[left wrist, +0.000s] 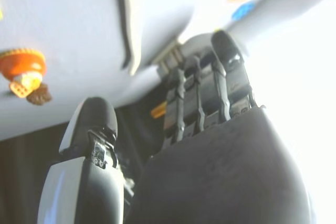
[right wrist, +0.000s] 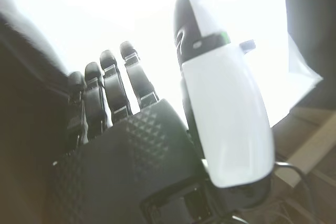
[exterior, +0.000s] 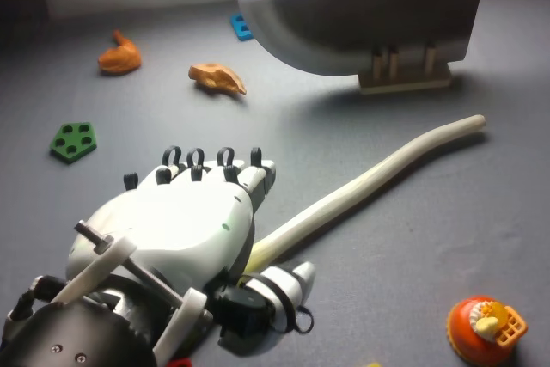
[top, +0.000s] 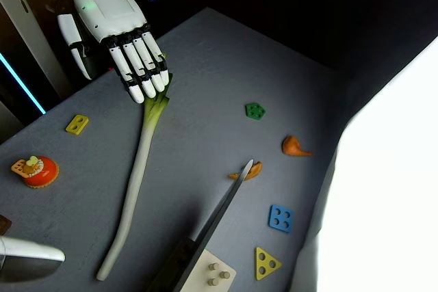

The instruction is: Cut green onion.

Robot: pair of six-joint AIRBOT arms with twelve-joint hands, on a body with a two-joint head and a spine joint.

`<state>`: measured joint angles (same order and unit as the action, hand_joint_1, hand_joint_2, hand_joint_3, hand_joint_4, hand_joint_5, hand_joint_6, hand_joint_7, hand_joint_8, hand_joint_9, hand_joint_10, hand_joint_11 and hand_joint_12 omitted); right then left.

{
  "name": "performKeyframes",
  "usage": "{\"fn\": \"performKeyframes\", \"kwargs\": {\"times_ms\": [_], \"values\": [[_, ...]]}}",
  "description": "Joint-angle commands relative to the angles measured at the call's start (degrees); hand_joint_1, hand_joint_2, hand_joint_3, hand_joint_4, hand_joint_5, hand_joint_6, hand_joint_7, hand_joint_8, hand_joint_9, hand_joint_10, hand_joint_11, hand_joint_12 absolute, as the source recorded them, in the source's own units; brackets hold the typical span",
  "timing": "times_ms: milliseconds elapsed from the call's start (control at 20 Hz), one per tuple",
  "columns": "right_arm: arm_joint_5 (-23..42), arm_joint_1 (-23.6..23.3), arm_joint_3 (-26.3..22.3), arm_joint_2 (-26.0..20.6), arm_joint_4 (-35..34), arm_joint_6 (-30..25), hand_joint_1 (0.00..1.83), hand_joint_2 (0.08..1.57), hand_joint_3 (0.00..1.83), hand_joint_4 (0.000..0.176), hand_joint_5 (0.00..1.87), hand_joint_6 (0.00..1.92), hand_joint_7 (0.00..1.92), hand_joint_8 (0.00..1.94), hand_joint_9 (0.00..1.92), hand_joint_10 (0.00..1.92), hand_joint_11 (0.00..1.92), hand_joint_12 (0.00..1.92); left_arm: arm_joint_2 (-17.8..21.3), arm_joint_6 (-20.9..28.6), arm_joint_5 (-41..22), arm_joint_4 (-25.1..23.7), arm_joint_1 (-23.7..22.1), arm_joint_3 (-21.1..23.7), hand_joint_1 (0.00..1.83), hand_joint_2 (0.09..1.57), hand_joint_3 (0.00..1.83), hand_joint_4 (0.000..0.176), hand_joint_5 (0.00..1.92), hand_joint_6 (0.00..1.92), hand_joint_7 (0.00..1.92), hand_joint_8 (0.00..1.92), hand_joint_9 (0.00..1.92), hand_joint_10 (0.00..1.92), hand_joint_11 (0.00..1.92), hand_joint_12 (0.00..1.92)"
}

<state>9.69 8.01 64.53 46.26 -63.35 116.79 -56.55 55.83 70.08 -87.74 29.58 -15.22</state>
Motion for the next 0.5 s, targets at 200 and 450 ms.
{"fn": "performKeyframes", "kwargs": {"times_ms": [200,450], "values": [[2.4,3.0,7.3,3.9,1.0,-0.7,0.37,1.04,0.00,0.000,0.00,0.00,0.00,0.00,0.00,0.00,0.00,0.00,0.2,1.3,3.6,-8.7,1.7,0.3,0.31,1.25,0.00,0.034,0.07,0.00,0.03,0.00,0.05,0.01,0.00,0.24],[2.0,5.4,12.3,7.0,9.9,-11.3,0.75,0.94,0.00,0.000,0.00,0.00,0.00,0.00,0.00,0.00,0.00,0.00,0.2,5.8,3.6,-14.4,8.0,1.1,0.35,1.24,0.00,0.059,0.07,0.00,0.06,0.00,0.05,0.01,0.00,0.14]]}}
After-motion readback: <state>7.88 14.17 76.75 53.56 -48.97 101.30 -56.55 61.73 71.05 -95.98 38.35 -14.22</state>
